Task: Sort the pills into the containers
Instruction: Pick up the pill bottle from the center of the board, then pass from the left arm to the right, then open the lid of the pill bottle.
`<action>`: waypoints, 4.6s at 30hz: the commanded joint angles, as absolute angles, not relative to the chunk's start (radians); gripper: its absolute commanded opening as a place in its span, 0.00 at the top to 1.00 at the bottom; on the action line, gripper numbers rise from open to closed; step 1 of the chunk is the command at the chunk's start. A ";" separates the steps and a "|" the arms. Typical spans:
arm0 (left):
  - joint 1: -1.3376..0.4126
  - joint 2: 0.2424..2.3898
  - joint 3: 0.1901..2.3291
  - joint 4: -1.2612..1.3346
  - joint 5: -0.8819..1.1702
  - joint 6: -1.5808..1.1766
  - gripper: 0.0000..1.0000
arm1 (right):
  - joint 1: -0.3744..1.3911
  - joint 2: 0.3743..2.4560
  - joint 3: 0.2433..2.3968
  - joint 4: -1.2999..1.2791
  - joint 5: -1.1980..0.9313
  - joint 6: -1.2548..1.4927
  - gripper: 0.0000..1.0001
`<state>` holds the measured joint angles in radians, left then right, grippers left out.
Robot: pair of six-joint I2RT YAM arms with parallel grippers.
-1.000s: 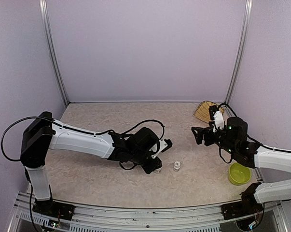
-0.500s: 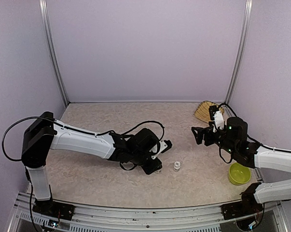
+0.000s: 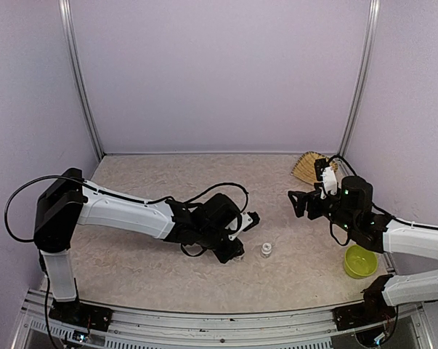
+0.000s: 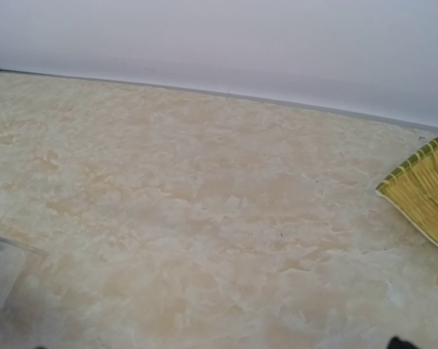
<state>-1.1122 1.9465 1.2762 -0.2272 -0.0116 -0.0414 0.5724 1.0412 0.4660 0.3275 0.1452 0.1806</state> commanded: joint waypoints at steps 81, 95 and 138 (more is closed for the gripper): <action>-1.158 1.282 0.719 0.680 0.194 -0.040 0.94 | 0.868 1.469 0.619 1.236 -0.851 0.628 0.63; -1.160 1.349 0.816 0.582 0.052 -0.331 0.84 | 0.868 1.377 0.599 1.031 -0.695 0.327 0.76; -1.142 1.339 0.786 0.763 0.207 -0.339 0.02 | 0.954 1.530 0.649 1.330 -0.646 0.624 0.83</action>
<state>-1.1507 1.3293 0.8066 0.7208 0.1799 -0.3508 0.9443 1.5066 0.6254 1.2385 -0.6498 0.5785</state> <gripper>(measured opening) 0.985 0.331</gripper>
